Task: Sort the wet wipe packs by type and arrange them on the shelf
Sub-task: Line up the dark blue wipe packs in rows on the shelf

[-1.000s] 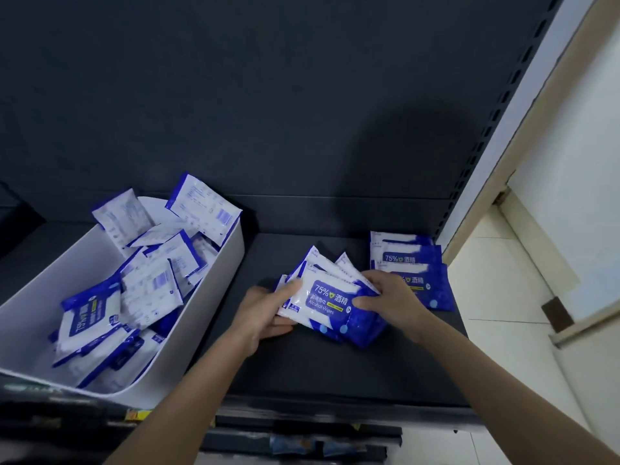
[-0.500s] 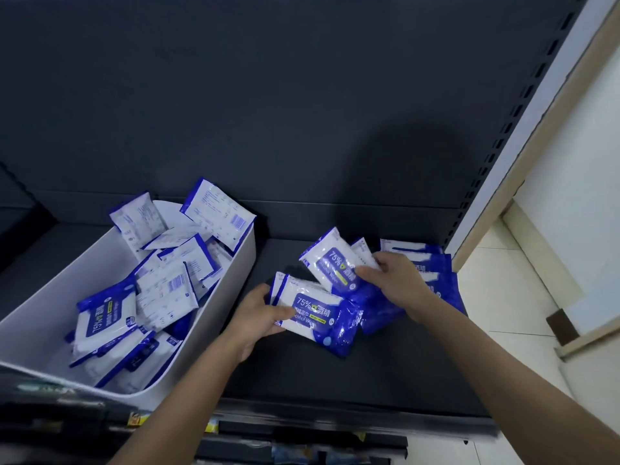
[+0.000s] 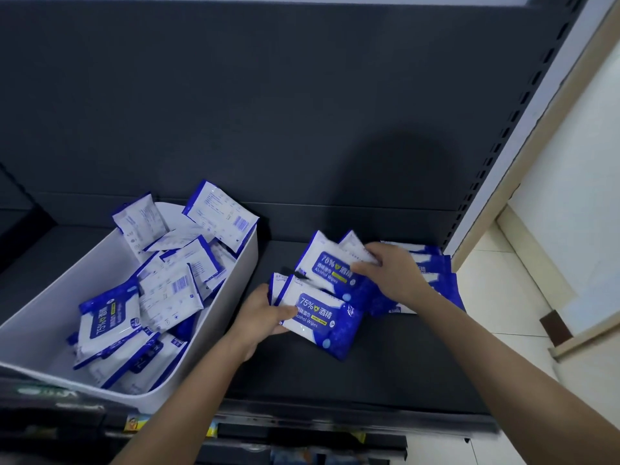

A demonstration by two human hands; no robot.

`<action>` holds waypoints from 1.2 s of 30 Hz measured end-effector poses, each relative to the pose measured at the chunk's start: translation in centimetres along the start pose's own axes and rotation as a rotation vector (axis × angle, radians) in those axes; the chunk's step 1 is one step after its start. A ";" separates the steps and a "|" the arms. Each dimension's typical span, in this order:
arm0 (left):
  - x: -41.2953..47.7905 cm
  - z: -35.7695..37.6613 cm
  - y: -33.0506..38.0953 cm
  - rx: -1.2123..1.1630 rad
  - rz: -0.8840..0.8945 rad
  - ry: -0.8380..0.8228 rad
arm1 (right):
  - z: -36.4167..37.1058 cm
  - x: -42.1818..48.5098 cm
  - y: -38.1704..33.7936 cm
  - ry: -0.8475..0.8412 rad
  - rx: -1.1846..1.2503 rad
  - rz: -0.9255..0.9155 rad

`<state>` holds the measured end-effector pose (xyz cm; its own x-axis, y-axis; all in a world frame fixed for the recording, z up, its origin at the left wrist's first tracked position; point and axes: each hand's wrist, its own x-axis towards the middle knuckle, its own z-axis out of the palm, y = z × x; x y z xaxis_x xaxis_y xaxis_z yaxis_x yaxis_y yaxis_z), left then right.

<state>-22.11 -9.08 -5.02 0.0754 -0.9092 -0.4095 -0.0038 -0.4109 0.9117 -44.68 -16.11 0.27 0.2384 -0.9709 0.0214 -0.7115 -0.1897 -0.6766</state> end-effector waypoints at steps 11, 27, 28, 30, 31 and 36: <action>0.3 1.6 0.8 -0.076 -0.037 0.026 | 2.0 -0.5 -0.7 -0.306 -0.116 -0.027; 0.9 1.8 0.2 -0.042 0.028 0.173 | -0.4 0.1 0.0 0.299 0.108 -0.021; 1.1 1.8 0.1 -0.037 0.026 0.191 | -0.6 -0.1 -0.5 0.340 0.075 -0.068; 1.7 1.9 -0.1 -0.051 0.018 0.211 | -1.1 -0.4 -1.3 0.351 0.051 -0.152; 1.8 2.0 -0.2 -0.072 0.013 0.217 | -1.0 -0.4 -1.6 0.297 0.036 -0.183; 1.3 2.3 0.6 -0.026 0.045 0.100 | 3.6 -1.3 -1.6 -0.037 -0.053 -0.061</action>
<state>-24.30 -10.66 -5.08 0.1750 -0.9150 -0.3635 0.0160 -0.3666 0.9303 -41.45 -14.01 -1.29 0.3058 -0.9515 0.0335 -0.7289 -0.2566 -0.6347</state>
